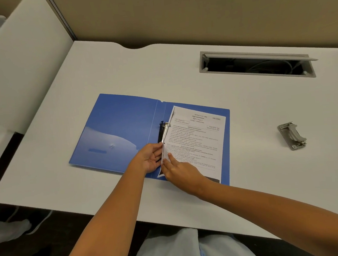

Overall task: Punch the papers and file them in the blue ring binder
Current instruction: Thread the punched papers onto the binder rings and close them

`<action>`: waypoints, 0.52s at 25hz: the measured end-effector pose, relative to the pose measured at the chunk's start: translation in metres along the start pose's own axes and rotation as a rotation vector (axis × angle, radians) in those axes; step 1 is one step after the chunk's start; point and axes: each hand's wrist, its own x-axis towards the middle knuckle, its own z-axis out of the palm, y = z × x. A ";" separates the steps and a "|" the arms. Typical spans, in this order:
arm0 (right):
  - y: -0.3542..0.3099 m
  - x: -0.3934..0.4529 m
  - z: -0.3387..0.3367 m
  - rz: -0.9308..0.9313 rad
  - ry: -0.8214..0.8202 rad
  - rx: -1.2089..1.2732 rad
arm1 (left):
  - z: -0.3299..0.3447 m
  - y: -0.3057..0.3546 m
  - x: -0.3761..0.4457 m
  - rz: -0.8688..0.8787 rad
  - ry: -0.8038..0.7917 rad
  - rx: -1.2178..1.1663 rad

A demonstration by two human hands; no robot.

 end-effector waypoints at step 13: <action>0.003 -0.010 0.011 0.008 0.001 0.020 | 0.001 -0.001 -0.002 0.010 -0.013 -0.047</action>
